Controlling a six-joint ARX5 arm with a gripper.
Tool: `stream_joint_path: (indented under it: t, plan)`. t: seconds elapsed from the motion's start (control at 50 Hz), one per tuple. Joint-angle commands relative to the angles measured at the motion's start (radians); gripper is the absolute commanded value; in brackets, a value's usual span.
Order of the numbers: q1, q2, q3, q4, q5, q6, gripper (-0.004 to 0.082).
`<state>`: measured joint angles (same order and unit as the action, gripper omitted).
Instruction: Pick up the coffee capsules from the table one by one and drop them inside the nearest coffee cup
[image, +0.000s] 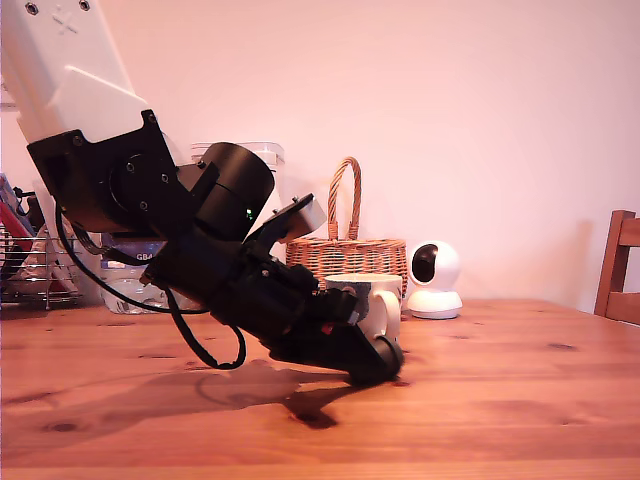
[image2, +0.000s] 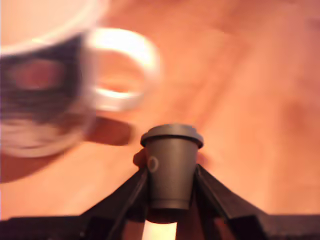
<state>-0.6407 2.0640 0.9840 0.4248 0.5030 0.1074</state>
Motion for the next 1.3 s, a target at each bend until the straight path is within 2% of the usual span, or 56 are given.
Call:
stream_joint_path:
  t: [0.0, 0.1, 0.18, 0.28, 0.44, 0.52, 0.66, 0.8, 1.12, 1.28]
  plan:
    - [-0.004, -0.013, 0.002, -0.008, 0.039, 0.013, 0.0144]
    - [-0.004, -0.049, 0.002, -0.016, 0.112, 0.024, 0.0144]
    - [-0.004, -0.088, 0.002, -0.027, 0.146, 0.024, 0.0144]
    - [-0.004, -0.146, 0.002, -0.039, 0.157, 0.024, 0.0144]
    - [-0.003, -0.234, 0.002, -0.044, 0.15, 0.024, 0.0144]
    - [-0.003, -0.274, 0.002, -0.048, 0.116, 0.024, 0.0144]
    - [0.007, -0.327, 0.002, -0.069, 0.008, 0.024, 0.0144]
    - [0.022, -0.338, 0.026, -0.128, -0.072, 0.024, 0.0144]
    - [0.034, -0.338, 0.13, -0.319, -0.158, 0.024, 0.0144]
    - [0.034, -0.336, 0.163, -0.361, -0.2, 0.024, 0.0144]
